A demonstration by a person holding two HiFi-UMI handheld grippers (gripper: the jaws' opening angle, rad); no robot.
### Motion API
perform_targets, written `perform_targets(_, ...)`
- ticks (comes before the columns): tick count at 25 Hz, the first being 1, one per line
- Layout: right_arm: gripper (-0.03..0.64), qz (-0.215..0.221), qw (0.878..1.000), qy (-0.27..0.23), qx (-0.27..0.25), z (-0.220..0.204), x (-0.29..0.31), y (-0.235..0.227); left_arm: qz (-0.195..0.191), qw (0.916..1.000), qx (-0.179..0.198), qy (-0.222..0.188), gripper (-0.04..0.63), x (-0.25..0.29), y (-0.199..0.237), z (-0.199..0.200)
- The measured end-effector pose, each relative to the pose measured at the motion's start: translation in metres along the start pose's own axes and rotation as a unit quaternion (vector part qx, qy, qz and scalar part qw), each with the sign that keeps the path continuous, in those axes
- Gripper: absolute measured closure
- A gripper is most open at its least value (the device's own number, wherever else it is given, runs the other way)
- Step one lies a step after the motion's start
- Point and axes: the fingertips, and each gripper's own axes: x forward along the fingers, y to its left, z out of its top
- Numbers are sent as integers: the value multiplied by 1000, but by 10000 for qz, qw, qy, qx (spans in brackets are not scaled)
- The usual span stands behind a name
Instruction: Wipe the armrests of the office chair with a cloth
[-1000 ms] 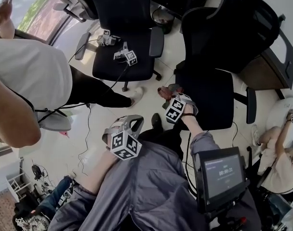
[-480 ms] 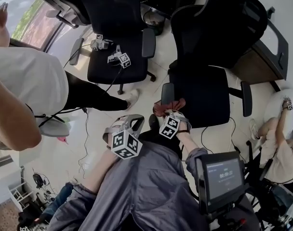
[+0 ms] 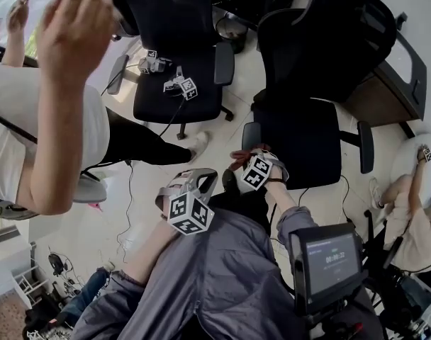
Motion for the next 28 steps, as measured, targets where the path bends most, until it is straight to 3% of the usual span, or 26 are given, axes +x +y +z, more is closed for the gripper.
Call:
perform_targets(7,511,-144,9997,-167,-98,6,-19,3,45,9999,-47,-137,578,-3,0,5)
perform_targets(15,517,-535,9976,-427,-100,4,-70,7,-2,9996,-42,-266,578,5,-7,23)
perform_targets(22,495,-318,9985,-146,-415,-16,-67,6,-42,9998,40,-205,578,22,-17,53)
perform_targets(28,500,-401,9948,-840,-423,-14,-135,9,275,9992,-161,-256,578,17,-27,72)
